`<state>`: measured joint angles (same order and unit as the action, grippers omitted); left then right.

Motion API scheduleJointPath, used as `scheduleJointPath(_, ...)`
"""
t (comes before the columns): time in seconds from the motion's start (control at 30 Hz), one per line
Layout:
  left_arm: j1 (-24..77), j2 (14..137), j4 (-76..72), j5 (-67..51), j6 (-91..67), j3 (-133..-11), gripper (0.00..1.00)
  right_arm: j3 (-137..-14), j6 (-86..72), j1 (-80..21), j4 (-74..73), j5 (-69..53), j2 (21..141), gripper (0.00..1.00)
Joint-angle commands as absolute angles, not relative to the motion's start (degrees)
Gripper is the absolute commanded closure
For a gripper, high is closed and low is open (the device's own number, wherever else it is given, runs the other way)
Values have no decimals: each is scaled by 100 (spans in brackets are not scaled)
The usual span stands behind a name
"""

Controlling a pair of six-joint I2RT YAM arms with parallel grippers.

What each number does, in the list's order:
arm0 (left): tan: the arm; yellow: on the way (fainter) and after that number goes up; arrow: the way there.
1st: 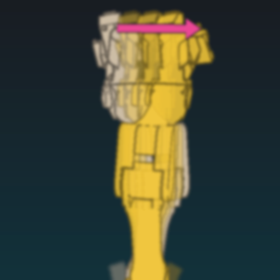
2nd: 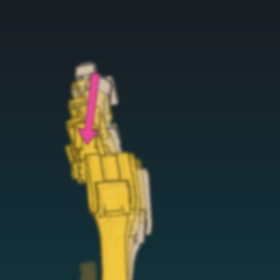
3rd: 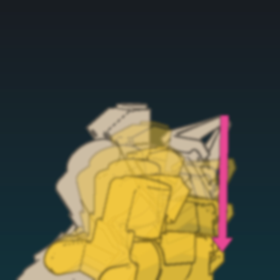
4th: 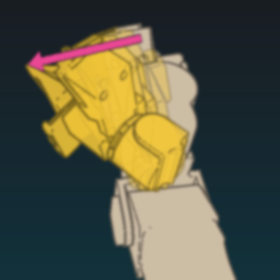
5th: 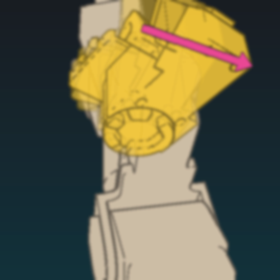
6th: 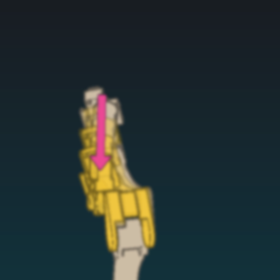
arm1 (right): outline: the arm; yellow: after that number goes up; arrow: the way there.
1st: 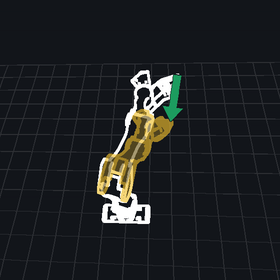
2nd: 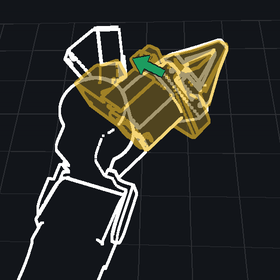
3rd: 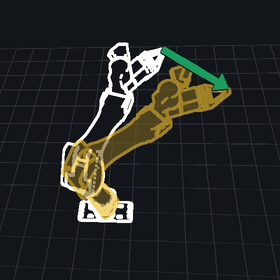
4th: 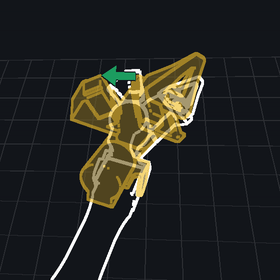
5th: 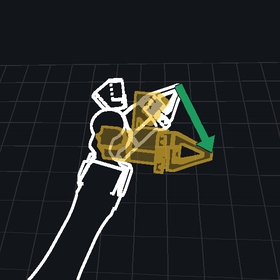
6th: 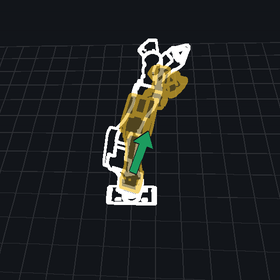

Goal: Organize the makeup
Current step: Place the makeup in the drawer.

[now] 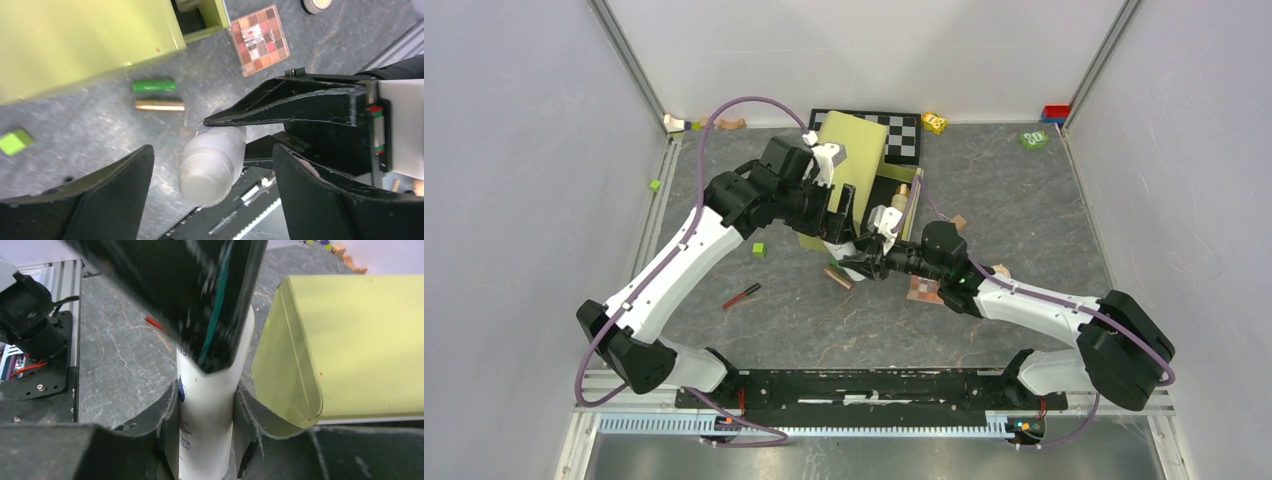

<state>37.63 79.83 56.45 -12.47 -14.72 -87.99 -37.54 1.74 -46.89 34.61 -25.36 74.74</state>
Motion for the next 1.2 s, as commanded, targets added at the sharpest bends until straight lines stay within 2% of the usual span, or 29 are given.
scheduleJointPath(0.0,3707,7719,5060,-662,-1250,-9392,0,-3950,70,-4720,3313,-1988,7193,81)
scheduleJointPath(0.17,3186,7691,4460,-463,-1565,-9611,0,-3824,-398,-4621,3033,-940,6880,85)
scheduleJointPath(0.37,1957,7941,3820,-884,-2271,-9595,0,-3632,-1479,-4021,2830,-149,6483,87)
scheduleJointPath(0.53,1841,8512,3769,-614,-1875,-9746,0,-3913,-2429,-3694,2145,943,6654,88)
scheduleJointPath(0.67,1854,9039,3781,-256,-1546,-9857,0,-4541,-3117,-3398,1486,956,7252,88)
scheduleJointPath(0.83,1857,9397,3672,-236,-1307,-9787,2,-5161,-3892,-3200,1340,582,7979,88)
scheduleJointPath(1.17,1854,9010,2774,-358,-949,-8500,4,-5860,-4481,-3125,961,684,9151,83)
